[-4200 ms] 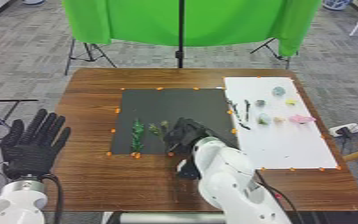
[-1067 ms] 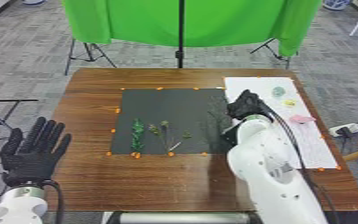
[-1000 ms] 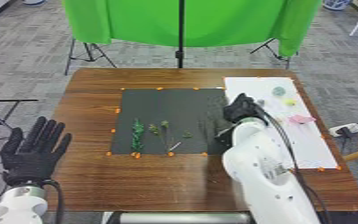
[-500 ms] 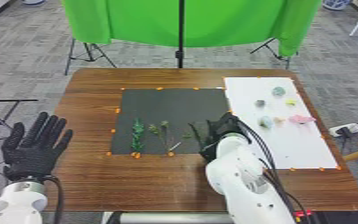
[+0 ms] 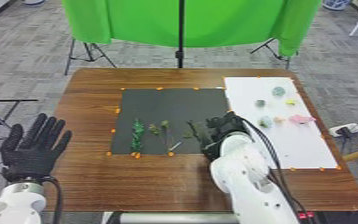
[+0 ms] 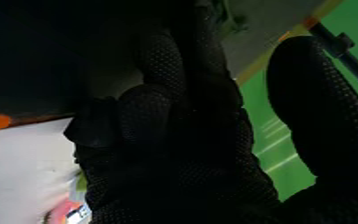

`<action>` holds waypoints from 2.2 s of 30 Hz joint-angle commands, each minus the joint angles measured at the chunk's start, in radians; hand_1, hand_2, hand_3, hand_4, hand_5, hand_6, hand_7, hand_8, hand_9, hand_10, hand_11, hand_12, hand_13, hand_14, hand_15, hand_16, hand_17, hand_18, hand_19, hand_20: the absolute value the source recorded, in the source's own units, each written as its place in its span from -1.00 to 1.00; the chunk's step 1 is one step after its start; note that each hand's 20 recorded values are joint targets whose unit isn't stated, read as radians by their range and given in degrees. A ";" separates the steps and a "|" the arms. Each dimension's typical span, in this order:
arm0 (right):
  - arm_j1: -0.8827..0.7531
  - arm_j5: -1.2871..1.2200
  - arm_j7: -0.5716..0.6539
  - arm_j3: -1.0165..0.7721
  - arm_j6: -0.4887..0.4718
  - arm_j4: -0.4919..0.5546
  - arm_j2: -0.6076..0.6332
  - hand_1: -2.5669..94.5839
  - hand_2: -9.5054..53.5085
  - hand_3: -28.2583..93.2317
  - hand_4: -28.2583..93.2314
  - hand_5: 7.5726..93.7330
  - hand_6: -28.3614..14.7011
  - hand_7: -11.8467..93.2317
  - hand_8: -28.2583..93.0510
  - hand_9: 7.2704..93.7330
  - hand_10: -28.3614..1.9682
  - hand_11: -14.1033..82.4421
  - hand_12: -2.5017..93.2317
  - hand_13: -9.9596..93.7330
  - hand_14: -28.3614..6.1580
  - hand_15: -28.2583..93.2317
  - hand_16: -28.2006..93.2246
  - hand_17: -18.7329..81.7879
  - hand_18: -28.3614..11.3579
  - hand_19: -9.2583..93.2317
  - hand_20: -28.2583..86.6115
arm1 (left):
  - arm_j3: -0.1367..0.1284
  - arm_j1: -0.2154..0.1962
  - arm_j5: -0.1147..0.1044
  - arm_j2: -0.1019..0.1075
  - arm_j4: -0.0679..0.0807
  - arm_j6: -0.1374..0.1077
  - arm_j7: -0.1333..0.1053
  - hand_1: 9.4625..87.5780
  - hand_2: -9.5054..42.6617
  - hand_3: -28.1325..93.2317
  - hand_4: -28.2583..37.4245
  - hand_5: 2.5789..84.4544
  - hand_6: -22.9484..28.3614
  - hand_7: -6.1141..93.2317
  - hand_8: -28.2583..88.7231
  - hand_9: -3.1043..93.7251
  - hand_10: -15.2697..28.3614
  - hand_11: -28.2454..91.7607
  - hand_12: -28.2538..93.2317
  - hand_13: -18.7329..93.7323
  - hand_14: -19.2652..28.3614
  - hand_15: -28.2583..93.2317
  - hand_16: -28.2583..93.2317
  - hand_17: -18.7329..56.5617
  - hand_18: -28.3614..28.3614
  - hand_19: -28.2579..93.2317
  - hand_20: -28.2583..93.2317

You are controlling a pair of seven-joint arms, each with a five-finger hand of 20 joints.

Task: Arrange flowers

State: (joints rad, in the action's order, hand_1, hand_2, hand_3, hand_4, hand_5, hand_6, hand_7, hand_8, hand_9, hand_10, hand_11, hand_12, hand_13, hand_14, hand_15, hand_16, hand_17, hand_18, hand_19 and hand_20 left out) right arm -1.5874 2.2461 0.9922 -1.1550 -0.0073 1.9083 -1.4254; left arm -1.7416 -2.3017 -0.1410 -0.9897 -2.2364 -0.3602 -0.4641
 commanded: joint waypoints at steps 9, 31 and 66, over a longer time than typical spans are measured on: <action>-0.081 0.315 -0.550 -0.215 -0.026 0.059 0.271 -0.19 -0.96 0.80 -0.94 0.46 0.09 -0.27 -0.56 0.23 -0.40 0.15 -0.40 0.12 -0.44 0.78 0.04 -0.17 -0.73 0.80 0.56 | -0.009 -0.039 0.003 -0.029 -0.009 0.008 -0.021 -0.59 -0.14 0.74 -1.00 0.05 0.25 -0.60 -0.71 -0.11 0.36 -0.19 -0.38 -0.11 0.36 -0.17 -0.60 -0.65 0.47 0.00 -0.34; -0.078 0.472 -0.442 -0.143 -0.121 -0.106 0.353 0.19 -1.00 0.60 -1.00 0.33 0.25 -0.45 -0.73 0.32 -0.09 -0.13 -0.51 0.12 -0.32 0.74 -0.02 -0.16 -0.77 0.79 0.54 | -0.011 -0.037 0.068 -0.032 -0.008 -0.019 0.000 -0.59 -0.13 0.74 -1.00 0.05 0.25 -0.60 -0.71 -0.12 0.36 -0.20 -0.38 -0.12 0.36 -0.17 -0.59 -0.65 0.47 -0.01 -0.34; 0.361 0.480 -0.876 0.468 -0.196 -0.281 -0.055 0.36 -1.00 0.56 -1.00 0.55 0.29 -0.27 -0.50 0.67 0.06 -0.40 -0.01 0.27 -0.17 0.67 0.23 -0.09 -0.73 0.81 0.53 | 0.032 0.015 0.026 0.043 -0.002 -0.012 -0.056 -0.59 -0.14 0.73 -1.00 0.05 0.25 -0.60 -0.71 -0.12 0.36 -0.20 -0.38 -0.12 0.36 -0.17 -0.59 -0.65 0.47 -0.01 -0.34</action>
State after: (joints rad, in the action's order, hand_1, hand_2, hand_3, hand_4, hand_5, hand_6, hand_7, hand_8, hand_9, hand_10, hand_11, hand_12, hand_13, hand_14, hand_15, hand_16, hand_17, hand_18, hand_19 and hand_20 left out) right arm -1.1982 2.6480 0.1151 -0.7028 -0.1852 1.6950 -1.3391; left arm -1.7277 -2.3140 -0.1193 -0.9800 -2.2439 -0.3678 -0.5195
